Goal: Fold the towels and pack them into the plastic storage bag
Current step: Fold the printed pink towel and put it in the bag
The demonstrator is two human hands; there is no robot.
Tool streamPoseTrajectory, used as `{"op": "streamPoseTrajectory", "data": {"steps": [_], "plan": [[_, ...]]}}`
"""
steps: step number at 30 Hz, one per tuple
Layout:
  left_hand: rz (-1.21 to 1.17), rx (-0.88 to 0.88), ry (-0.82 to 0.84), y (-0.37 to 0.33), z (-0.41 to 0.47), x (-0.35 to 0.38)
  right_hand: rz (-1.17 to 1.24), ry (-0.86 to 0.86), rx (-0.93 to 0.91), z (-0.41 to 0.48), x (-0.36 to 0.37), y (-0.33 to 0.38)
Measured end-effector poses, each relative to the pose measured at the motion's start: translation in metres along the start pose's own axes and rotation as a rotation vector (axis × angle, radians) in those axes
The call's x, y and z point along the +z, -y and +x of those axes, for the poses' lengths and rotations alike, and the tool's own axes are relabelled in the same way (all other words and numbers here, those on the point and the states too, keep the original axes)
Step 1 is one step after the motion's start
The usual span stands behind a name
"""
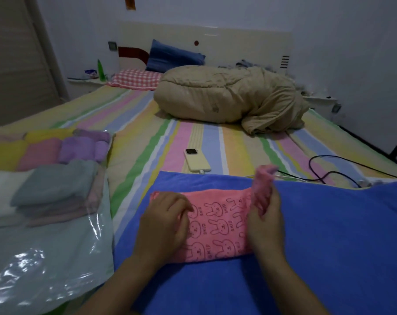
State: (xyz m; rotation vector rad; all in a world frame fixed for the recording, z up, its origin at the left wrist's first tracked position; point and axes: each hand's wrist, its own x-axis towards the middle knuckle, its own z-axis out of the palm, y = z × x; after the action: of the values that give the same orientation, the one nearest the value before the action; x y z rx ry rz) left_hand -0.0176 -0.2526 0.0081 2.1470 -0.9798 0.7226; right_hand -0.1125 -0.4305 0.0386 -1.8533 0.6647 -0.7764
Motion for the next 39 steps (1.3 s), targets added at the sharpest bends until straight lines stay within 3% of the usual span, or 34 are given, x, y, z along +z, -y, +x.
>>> {"op": "streamPoseTrajectory", "data": {"steps": [3,7,11,14,17,21,24,26,28,31,34,39], "plan": [[0.094,-0.126,0.003,0.017,0.003,0.003,-0.106,0.074,-0.182,-0.012,0.029,0.025],[0.174,-0.071,0.309,0.028,0.001,0.009,-0.201,0.251,-0.347,-0.028,0.059,0.034],[-0.283,-0.709,0.245,0.04,-0.003,-0.009,-0.416,0.661,-0.648,-0.044,0.064,0.014],[-0.715,-1.123,0.122,0.05,0.0,-0.014,-0.523,0.72,-0.781,-0.045,0.062,-0.005],[-0.692,-1.136,0.17,0.054,0.004,-0.016,-0.542,0.687,-0.883,-0.047,0.062,-0.015],[-0.682,-1.071,0.141,0.055,0.005,-0.009,-0.486,0.695,-0.855,-0.048,0.059,-0.02],[-0.565,-1.048,0.121,0.056,0.0,-0.004,-0.476,0.584,-0.914,-0.05,0.051,-0.023],[-0.375,-1.029,0.146,0.059,-0.003,-0.005,-0.352,0.392,-0.712,-0.046,0.041,-0.02],[-0.21,-1.034,0.225,0.059,-0.001,-0.01,-0.301,0.223,-0.341,-0.031,0.029,-0.016],[-0.113,-1.089,0.368,0.052,0.006,-0.016,-0.358,0.388,0.236,-0.009,0.02,-0.011],[-0.332,-1.171,0.395,0.042,0.011,-0.021,-0.279,0.52,0.398,-0.001,0.023,-0.005],[-0.781,-1.225,0.321,0.019,0.007,-0.035,-0.05,0.674,0.488,-0.009,0.016,0.012]]}}
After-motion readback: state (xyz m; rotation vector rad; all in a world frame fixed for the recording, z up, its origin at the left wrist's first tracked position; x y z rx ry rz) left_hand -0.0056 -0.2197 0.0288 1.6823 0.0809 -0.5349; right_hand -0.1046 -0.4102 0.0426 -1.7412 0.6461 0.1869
